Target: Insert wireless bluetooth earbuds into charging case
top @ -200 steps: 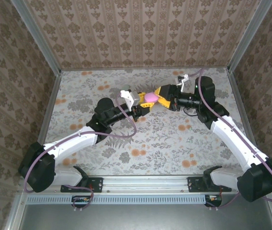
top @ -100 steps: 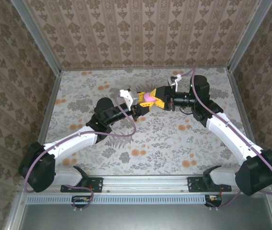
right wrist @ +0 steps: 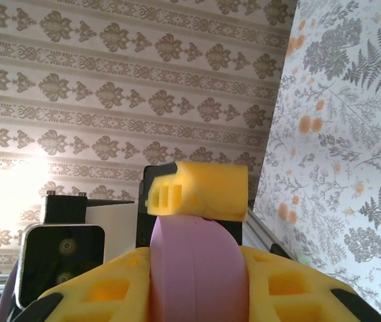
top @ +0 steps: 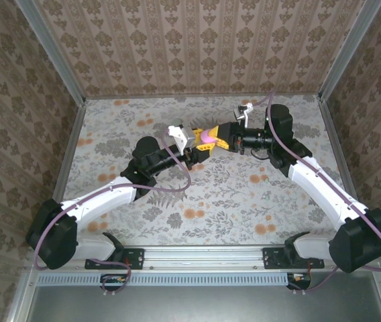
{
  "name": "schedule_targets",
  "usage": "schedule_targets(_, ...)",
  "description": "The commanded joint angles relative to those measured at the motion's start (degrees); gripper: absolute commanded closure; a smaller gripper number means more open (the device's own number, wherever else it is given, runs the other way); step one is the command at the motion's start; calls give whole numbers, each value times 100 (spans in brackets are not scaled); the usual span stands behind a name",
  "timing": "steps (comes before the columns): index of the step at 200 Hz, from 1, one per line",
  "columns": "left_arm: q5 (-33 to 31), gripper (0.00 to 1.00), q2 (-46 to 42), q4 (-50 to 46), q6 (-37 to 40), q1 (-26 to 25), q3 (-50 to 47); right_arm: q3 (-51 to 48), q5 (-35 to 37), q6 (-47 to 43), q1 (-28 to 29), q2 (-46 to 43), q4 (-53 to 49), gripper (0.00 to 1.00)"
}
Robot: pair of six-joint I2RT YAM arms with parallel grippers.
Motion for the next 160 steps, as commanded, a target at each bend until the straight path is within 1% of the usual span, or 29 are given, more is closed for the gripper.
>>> schedule_targets(1, -361, 46, -22, -274, 160, -21, 56, -78, 448, -268, -50, -198, -115, 79)
schedule_targets(17, -555, 37, -79, -368, 213, -18, -51, -143, 838, -480, -84, -303, -214, 79)
schedule_targets(27, -741, 32, -130, -414, 217, -20, -144, -217, 1186, -652, -94, -365, -251, 79)
schedule_targets(45, -1083, 30, -258, -446, 235, -13, -340, -472, 1970, -898, -149, -432, -298, 79)
schedule_targets(62, -1381, 28, -410, -480, 250, -13, -496, -806, 2734, -924, -276, -359, -273, 79)
schedule_targets(84, -1647, 27, -629, -611, 337, -13, -602, -1133, 3292, -859, -554, 64, -228, 79)
schedule_targets(104, -1837, 28, -830, -772, 418, -1, -662, -1227, 3336, -872, -814, 628, -45, 79)
schedule_targets(119, -1946, 27, -989, -840, 414, 0, -737, -1223, 3231, -879, -941, 1282, 236, 80)
schedule_targets(138, -2093, 26, -1199, -1003, 387, 11, -806, -956, 3113, -980, -1016, 1902, 267, 80)
schedule_targets(160, -2218, 25, -1430, -1088, 357, 4, -915, -608, 2972, -1147, -1056, 2480, 221, 79)
